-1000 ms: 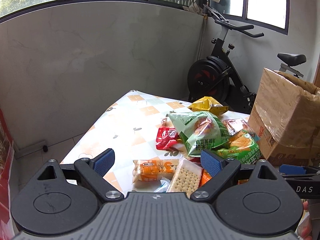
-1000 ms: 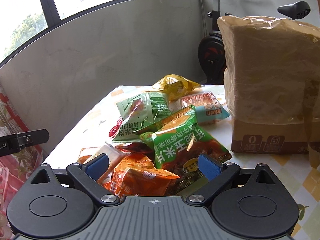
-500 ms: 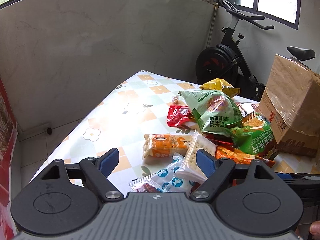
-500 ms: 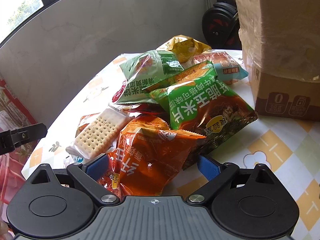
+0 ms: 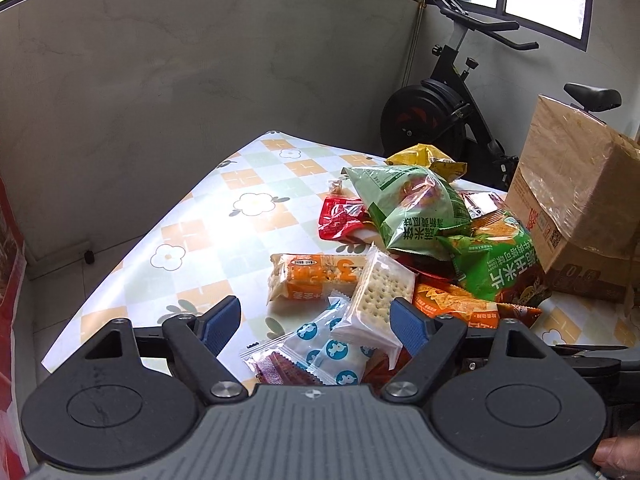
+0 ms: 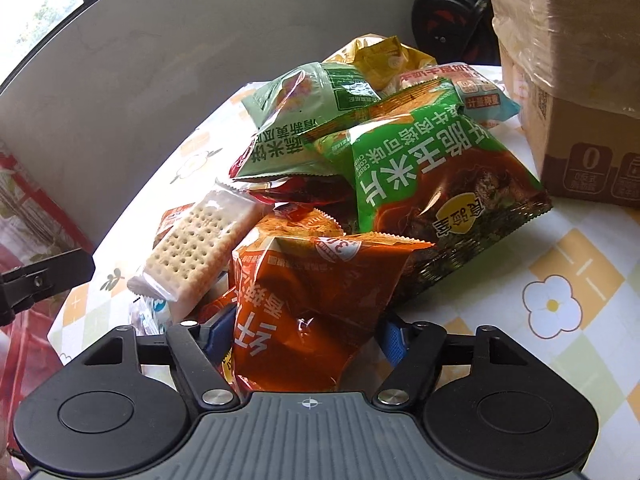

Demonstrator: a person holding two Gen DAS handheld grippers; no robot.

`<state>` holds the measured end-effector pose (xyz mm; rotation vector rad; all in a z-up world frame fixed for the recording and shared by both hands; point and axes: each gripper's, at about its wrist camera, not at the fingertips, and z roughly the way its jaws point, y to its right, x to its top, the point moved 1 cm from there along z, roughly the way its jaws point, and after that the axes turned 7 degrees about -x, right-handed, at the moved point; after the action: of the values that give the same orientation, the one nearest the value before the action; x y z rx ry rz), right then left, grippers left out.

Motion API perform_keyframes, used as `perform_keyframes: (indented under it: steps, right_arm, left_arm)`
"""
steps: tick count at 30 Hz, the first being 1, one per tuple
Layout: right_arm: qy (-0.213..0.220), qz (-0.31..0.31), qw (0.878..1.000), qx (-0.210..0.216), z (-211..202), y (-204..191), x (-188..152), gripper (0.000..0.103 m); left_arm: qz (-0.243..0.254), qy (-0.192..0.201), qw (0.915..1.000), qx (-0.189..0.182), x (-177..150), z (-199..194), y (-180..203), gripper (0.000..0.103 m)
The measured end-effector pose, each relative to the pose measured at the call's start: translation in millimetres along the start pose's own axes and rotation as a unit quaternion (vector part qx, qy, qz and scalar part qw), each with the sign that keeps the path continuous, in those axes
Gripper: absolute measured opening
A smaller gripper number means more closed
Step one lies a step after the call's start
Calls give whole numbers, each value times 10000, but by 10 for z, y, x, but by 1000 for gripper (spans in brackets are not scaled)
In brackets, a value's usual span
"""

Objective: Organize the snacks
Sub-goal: 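Grasp the cracker pack with the left tool while the right tool grasps the orange bag, then carry both packs into the cardboard box and open both tools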

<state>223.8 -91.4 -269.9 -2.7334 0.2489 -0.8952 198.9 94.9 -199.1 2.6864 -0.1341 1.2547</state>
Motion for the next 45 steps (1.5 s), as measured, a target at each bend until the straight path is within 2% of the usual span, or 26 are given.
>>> perform_keyframes:
  steps: [5,11,15,23,24,25,26,32,36,45]
  right_arm:
    - [54,-134,9998,-117,-206,230,-22,64]
    - [243,-50,9994,-248,-456,602,14,64]
    - [261,0,9994,-242,-531,736,5,64]
    - [359,23,9990,-252,-603,806,-6,64]
    - [377,34,9989,-263,-619,822,-4,64]
    - [389,59,9989,-269,-629,837,-3,64]
    - [397,85,9988,-270,-642,856,-3,64]
    - [496,156,9982,-293,-722,931,3,64]
    - [675,80,9972,-320,-822,932,31,64]
    - [1050,-48,9934,-468,-1135,1035,112,64]
  left_arm:
    - [139,0,9998,-139,3,68,138,83]
    - [681,21,9976,-109,59,281,367,83]
    - [864,-91,9961,-121,88,500,482,83]
    - [1645,-502,9849,194,-6,947,726,83]
    - [1681,-537,9839,275,-28,984,730,77]
    - [1680,-582,9835,343,-45,1015,711,59]
    - [1650,-639,9835,381,-57,1037,684,53]
    - [1411,-480,9879,438,-35,914,572,50]
    - [1136,-250,9931,140,75,627,545,50]
    - [821,224,9960,-269,283,210,701,50]
